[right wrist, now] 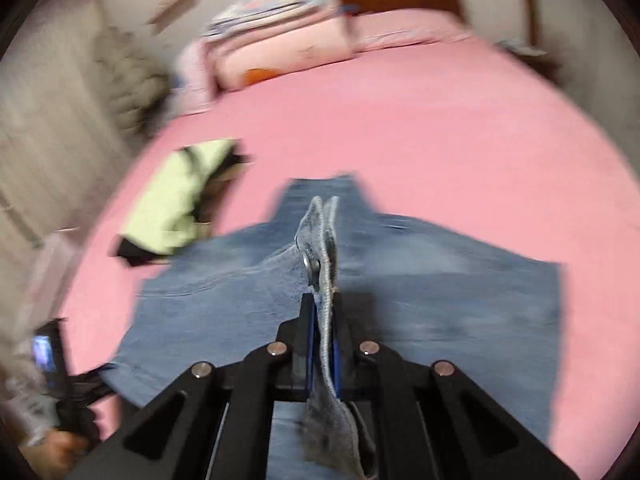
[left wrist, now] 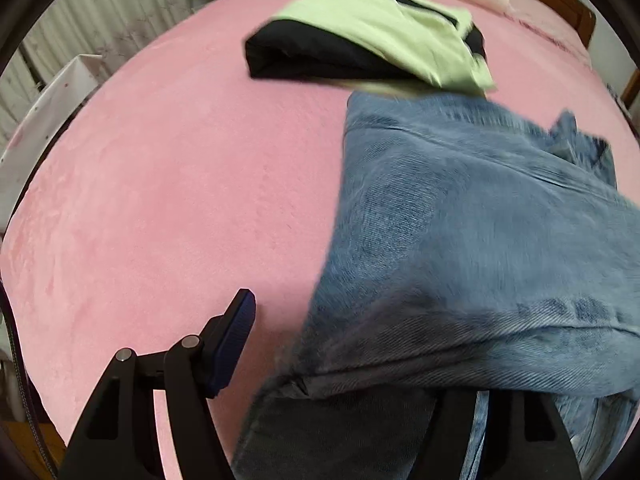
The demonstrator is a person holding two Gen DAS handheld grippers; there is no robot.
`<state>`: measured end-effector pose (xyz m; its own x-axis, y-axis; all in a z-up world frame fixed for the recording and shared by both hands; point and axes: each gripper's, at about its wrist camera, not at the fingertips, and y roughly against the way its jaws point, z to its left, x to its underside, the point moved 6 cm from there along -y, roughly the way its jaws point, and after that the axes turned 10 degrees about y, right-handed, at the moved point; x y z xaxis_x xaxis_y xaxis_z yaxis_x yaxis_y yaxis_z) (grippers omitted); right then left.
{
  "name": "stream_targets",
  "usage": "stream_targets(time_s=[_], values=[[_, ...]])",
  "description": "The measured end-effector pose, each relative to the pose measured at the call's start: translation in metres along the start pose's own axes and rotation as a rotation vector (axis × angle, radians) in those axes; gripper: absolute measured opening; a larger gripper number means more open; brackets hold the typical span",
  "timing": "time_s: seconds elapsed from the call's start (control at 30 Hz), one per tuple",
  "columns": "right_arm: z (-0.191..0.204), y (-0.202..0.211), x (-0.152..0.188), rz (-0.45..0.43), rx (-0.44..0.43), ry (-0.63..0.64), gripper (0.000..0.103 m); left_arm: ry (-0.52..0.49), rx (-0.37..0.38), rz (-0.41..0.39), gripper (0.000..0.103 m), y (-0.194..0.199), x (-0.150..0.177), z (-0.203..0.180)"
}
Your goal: Fold large clothes
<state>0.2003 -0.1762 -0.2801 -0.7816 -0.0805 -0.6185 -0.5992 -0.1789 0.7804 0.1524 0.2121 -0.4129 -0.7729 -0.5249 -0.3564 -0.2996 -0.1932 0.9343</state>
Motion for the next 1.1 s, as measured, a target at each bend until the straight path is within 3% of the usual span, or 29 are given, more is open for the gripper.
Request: stream_targets(time_s=[0.03, 0.13, 0.2, 0.33, 0.43, 0.7, 0.77, 0.87, 1.1], values=[[-0.011, -0.008, 0.016, 0.040, 0.055, -0.010, 0.007, -0.015, -0.009, 0.013, 0.068, -0.003, 0.004, -0.003], [-0.027, -0.046, 0.059, 0.212, 0.068, -0.065, 0.011, -0.063, -0.061, 0.029, 0.068, -0.010, 0.011, -0.009], [-0.034, -0.061, 0.080, 0.283, 0.085, -0.098, 0.019, -0.077, -0.062, 0.030, 0.069, -0.010, 0.012, -0.010], [-0.044, -0.047, 0.083, 0.224, 0.054, -0.222, 0.027, -0.114, -0.057, 0.043, 0.071, -0.006, 0.011, -0.006], [-0.048, -0.030, 0.079, 0.194, 0.073, -0.238, 0.028, -0.152, -0.053, 0.031, 0.072, 0.002, 0.012, 0.000], [-0.023, -0.033, 0.062, 0.229, 0.090, -0.056, 0.029, -0.160, -0.019, 0.042, 0.071, 0.014, 0.023, 0.005], [-0.016, -0.045, 0.053, 0.241, 0.043, -0.062, 0.029, -0.145, 0.012, 0.053, 0.071, 0.022, 0.029, 0.008], [0.011, -0.061, 0.038, 0.263, -0.113, -0.039, 0.029, -0.133, 0.050, 0.053, 0.071, 0.034, 0.035, 0.012], [0.102, -0.096, 0.011, 0.262, -0.214, 0.356, 0.029, -0.138, 0.085, 0.025, 0.071, 0.045, 0.023, 0.005]])
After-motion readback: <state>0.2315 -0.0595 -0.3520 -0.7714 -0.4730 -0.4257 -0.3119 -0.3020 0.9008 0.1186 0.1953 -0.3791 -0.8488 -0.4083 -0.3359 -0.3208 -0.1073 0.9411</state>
